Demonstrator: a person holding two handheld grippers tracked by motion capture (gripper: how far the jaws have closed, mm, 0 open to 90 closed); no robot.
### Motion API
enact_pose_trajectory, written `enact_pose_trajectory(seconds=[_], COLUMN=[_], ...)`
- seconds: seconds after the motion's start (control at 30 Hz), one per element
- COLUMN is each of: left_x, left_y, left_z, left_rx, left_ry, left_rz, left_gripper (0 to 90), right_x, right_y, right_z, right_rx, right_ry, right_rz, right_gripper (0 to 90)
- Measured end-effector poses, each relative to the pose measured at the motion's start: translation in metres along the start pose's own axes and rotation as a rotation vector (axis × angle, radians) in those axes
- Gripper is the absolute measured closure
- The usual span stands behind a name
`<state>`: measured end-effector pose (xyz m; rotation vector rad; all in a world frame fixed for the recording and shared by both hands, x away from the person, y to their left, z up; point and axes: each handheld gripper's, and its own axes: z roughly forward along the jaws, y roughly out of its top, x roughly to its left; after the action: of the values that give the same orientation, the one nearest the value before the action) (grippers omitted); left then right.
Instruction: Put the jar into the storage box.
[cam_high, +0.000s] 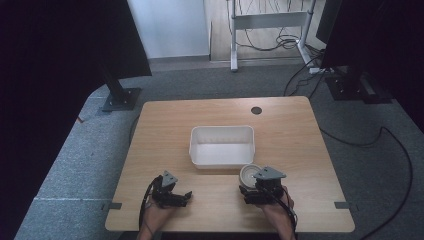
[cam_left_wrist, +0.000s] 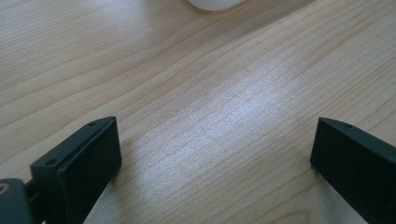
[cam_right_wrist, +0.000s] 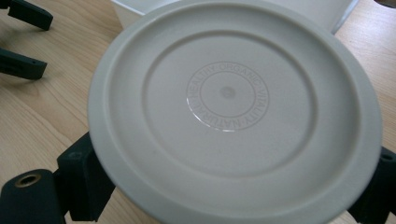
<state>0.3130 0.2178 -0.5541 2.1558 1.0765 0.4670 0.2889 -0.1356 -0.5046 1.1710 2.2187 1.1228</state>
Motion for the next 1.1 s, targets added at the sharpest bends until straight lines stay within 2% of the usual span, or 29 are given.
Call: enact_pose_trajectory(seconds=[0.73, 1.1], left_x=[0.0, 0.0], left_y=[0.0, 0.0], left_z=[0.0, 0.0], left_rx=[0.0, 0.0], left_ry=[0.0, 0.0], left_rz=[0.001, 0.001], left_gripper=[1.5, 1.5], right_x=[0.006, 0.009], right_y=[0.02, 0.034], right_z=[0.027, 0.031], right_rx=[0.007, -0.005], right_ry=[0.021, 0.02], right_rz=[-0.001, -0.016], right_gripper=[9.3, 9.3])
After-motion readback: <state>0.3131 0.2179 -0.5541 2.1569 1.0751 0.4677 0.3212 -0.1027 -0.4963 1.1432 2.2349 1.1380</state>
